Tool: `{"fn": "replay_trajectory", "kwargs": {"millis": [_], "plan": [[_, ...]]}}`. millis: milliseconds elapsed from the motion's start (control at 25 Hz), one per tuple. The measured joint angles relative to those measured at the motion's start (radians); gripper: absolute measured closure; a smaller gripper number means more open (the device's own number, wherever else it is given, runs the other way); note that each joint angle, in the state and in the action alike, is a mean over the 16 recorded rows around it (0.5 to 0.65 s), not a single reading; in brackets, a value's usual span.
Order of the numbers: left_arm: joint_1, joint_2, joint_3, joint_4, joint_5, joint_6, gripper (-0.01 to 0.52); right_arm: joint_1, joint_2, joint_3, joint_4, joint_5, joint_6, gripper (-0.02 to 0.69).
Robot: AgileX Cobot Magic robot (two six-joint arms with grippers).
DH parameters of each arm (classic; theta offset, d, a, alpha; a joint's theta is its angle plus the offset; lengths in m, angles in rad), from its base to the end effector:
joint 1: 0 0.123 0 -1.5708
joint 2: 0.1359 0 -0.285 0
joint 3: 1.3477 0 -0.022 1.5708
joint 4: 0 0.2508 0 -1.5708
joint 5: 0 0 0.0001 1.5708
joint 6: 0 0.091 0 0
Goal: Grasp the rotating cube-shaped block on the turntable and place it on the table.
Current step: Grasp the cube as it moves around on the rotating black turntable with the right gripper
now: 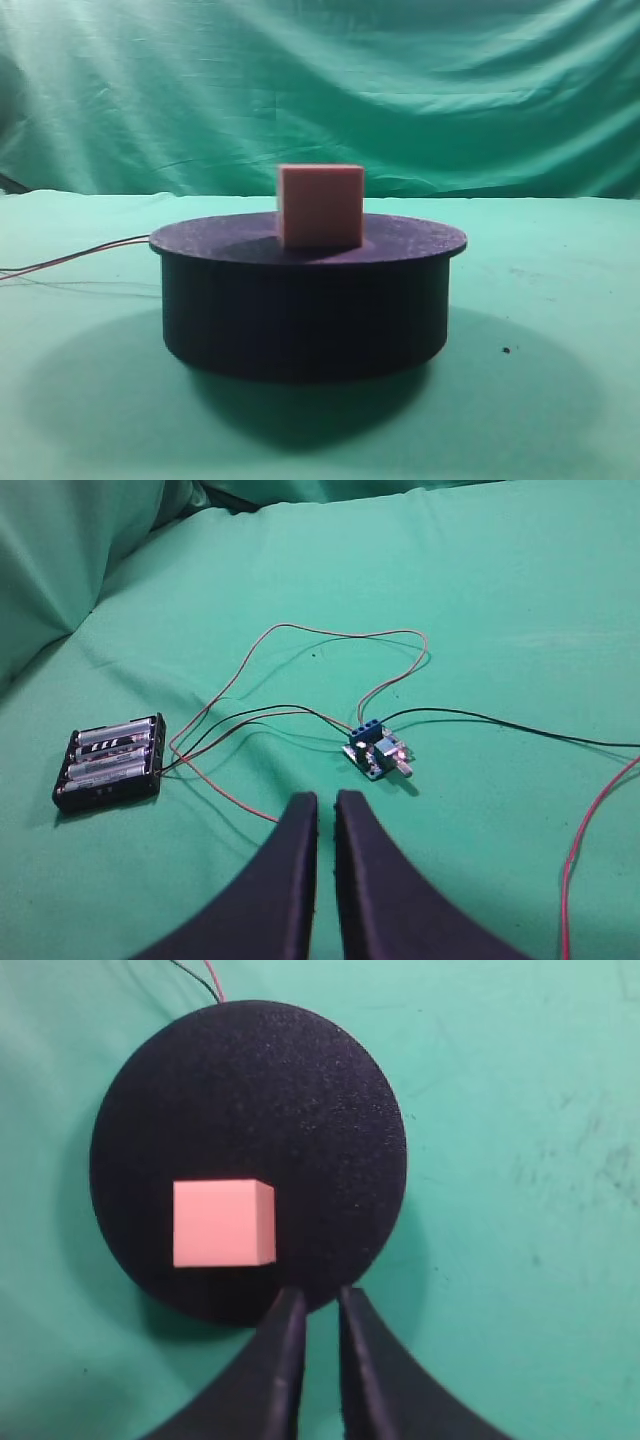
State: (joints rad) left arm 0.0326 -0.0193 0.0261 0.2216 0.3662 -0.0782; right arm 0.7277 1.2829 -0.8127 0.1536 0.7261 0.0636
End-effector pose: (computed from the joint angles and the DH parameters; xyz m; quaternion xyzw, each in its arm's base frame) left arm 0.0521 0.0089 0.1733 0.0148 0.7977 0.0800 0.5975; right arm 0.1719 0.1655 0.2505 -0.2746 0.9320 0.1458 0.1863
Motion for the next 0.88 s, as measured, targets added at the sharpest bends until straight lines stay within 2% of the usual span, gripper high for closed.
{"fn": "replay_trajectory", "kwargs": {"millis": [320,480,600,880], "plan": [[0.000,0.000,0.000,0.000,0.000,0.000,0.514,0.044,0.168,-0.132,0.031,0.026,0.032,0.210],[0.000,0.000,0.000,0.000,0.000,0.000,0.514,0.045,0.229,-0.159,0.047,0.031,0.048,0.108],[0.000,0.000,0.000,0.000,0.000,0.000,0.514,0.045,0.264,-0.169,0.041,0.027,0.065,0.106],[0.000,0.000,0.000,0.000,0.000,0.000,0.514,0.044,0.316,-0.183,-0.024,0.008,0.103,0.269]]}}
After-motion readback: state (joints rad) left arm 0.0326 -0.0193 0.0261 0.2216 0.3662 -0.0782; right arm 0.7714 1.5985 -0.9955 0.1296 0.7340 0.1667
